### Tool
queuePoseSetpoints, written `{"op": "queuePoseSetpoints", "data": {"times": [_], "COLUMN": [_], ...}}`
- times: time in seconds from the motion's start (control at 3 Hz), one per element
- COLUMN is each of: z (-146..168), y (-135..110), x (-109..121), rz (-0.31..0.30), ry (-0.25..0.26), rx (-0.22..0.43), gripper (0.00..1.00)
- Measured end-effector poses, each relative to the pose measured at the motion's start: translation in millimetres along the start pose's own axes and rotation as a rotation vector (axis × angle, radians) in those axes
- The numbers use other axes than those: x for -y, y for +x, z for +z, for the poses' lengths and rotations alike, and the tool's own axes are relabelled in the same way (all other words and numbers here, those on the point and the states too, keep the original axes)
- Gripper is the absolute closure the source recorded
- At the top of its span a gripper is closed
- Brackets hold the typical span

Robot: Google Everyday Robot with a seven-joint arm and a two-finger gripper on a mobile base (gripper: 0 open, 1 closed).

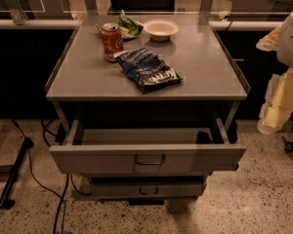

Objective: Close top drawer

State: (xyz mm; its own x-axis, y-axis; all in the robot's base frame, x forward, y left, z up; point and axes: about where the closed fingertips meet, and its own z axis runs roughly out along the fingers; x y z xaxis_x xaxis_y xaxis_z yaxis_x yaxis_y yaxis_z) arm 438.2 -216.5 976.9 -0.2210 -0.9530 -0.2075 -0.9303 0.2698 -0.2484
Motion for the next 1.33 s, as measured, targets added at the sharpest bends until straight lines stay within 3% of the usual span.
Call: {"op": "queuePoseSetpoints", "data": {"times": [0.33,1.33], "z": [0.0,0.0], "y": [0.0,0.0], "x": [0.0,0.0], "rz": [0.0,0.0], "ry": [0.0,0.0], "rx": [0.0,0.0], "gripper": [0.0,0.65]}}
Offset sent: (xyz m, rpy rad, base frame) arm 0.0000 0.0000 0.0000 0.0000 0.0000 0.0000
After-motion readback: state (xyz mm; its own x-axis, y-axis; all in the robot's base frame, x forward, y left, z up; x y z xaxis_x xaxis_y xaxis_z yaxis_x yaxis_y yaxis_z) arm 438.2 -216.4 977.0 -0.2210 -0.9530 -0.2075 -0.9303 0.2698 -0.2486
